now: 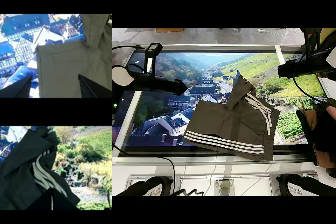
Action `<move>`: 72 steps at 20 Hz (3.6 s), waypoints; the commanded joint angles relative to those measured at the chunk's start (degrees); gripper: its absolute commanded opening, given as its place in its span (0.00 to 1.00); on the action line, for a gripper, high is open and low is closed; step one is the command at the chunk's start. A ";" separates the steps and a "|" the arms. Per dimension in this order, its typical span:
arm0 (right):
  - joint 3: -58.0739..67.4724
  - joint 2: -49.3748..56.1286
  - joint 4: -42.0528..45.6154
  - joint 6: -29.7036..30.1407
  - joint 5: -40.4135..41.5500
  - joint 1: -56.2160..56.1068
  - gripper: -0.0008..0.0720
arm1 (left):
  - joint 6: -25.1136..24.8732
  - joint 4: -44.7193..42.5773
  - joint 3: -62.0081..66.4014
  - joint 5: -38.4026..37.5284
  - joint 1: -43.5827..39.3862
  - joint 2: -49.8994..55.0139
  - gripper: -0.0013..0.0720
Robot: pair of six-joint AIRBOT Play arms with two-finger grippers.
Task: Fold the clothes and pants, and hang the long-sleeved shirts on hangers.
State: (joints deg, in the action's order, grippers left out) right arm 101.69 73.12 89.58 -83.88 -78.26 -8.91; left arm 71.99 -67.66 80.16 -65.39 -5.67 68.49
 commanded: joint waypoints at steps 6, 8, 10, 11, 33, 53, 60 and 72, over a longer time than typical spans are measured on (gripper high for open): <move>-0.02 -0.02 0.00 0.00 -0.02 -0.07 0.05 | 0.00 -0.02 0.04 0.00 0.07 -0.04 0.89; -0.02 -0.02 0.00 0.00 -0.02 -0.07 0.05 | -0.02 -0.02 0.04 0.00 0.07 -0.04 0.89; -0.02 -0.02 -0.02 -0.02 0.00 -0.07 0.05 | 0.00 -0.02 0.04 0.00 0.07 -0.04 0.89; -0.02 -0.02 -0.17 0.00 0.00 -0.07 0.05 | 0.00 -0.02 0.04 0.00 0.07 -0.04 0.89; -47.74 -4.26 -16.81 13.09 -22.53 32.11 0.62 | 0.00 1.25 0.04 4.70 0.02 0.74 0.89; -71.41 2.36 -27.61 21.68 0.96 31.65 0.53 | 0.00 0.85 0.04 4.72 0.11 2.47 0.89; -71.54 2.36 -34.34 28.52 1.31 31.65 0.53 | -0.04 -0.92 0.02 -3.65 11.69 3.19 0.58; -75.21 2.36 -50.38 37.38 -0.48 28.48 0.45 | -14.45 15.30 -19.15 -9.94 25.70 12.94 0.60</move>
State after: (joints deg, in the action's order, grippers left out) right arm 26.52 75.50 46.30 -49.76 -77.10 19.75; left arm 62.74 -55.61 66.59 -74.04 18.76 79.55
